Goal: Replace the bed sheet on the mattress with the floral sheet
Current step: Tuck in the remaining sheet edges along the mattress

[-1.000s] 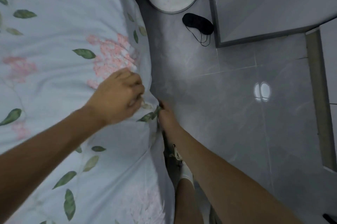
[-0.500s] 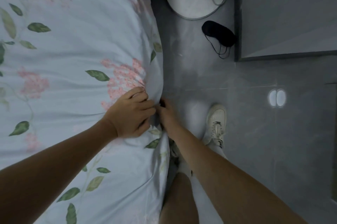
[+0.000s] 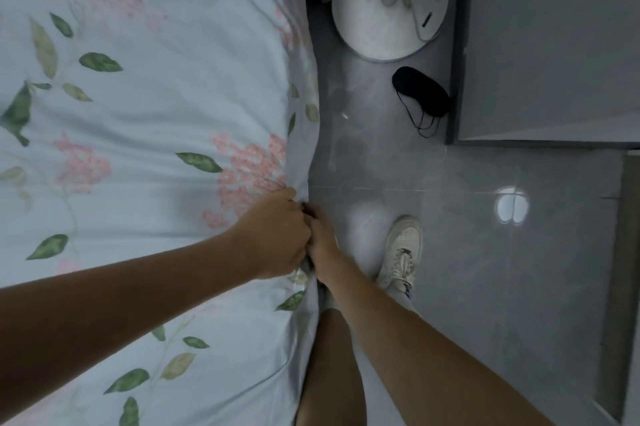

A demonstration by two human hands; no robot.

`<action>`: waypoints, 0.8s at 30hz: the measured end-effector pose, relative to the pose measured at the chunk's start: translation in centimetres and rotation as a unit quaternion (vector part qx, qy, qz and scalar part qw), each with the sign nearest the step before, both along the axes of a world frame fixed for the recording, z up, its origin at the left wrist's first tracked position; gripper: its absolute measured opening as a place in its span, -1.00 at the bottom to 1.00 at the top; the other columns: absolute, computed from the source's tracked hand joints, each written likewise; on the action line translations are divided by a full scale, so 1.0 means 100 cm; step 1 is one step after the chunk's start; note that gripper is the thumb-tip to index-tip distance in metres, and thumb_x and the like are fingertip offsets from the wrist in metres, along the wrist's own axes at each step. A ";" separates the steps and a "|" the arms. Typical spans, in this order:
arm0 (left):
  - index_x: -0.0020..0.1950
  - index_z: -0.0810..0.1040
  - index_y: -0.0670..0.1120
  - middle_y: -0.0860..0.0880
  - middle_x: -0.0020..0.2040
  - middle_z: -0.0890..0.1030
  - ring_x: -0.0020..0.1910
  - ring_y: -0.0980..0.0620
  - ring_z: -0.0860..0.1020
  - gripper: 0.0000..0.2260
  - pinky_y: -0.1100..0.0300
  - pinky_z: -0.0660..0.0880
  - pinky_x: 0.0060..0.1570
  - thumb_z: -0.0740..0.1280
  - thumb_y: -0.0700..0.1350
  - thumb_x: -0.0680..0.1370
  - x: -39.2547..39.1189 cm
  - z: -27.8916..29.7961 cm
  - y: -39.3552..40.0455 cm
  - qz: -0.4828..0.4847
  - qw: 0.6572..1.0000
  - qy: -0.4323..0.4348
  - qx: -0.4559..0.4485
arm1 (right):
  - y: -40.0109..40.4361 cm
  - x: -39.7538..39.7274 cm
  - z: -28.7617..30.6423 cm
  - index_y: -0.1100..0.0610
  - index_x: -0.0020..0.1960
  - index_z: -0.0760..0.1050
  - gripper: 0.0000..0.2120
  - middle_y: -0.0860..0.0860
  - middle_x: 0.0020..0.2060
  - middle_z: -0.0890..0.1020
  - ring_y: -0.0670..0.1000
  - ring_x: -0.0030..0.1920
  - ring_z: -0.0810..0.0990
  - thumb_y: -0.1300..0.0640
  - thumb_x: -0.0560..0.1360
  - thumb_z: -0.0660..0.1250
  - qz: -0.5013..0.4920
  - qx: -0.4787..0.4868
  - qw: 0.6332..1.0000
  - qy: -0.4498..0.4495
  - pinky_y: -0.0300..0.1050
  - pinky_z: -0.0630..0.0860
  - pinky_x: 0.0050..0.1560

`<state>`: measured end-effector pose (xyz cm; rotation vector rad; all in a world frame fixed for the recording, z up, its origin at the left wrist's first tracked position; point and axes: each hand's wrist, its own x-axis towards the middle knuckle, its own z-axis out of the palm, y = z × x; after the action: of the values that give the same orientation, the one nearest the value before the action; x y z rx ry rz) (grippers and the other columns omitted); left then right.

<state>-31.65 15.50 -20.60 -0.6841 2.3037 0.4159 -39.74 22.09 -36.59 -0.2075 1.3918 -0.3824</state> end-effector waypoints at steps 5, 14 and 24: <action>-0.21 0.55 0.01 -0.04 -0.30 0.54 -0.30 -0.06 0.35 -0.69 0.00 0.12 -0.04 0.13 -0.02 0.65 0.003 0.021 -0.003 0.016 1.000 -0.006 0.004 | -0.016 -0.012 0.001 0.16 0.02 0.70 -0.78 0.10 -0.14 0.73 0.12 -0.07 0.69 0.04 0.59 0.35 -0.061 0.071 0.995 -0.017 0.05 0.64 0.03; -0.41 0.56 0.00 -0.01 -0.48 0.50 -0.43 -0.05 0.44 -0.71 0.04 0.37 -0.12 0.37 0.00 0.52 0.015 0.022 -0.002 0.005 0.999 0.032 0.002 | -0.043 0.010 -0.024 0.14 0.44 0.51 -0.44 0.12 0.37 0.60 0.16 0.42 0.52 -0.23 0.65 0.17 -0.039 0.144 0.973 -0.175 0.16 0.29 0.57; -0.41 0.39 -0.02 -0.04 -0.50 0.34 -0.42 -0.08 0.48 -0.65 0.03 0.47 -0.14 0.41 0.04 0.50 0.008 0.014 -0.009 0.004 1.000 0.026 0.014 | -0.050 0.004 -0.041 0.19 -0.24 0.58 -0.56 0.15 -0.25 0.68 0.05 -0.25 0.61 -0.13 0.58 0.23 0.145 -0.107 0.980 0.082 0.11 0.62 -0.13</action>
<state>-30.89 14.64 -19.20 -0.6751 2.3395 0.4734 -39.30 17.08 -40.72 -0.6230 1.4549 -0.2750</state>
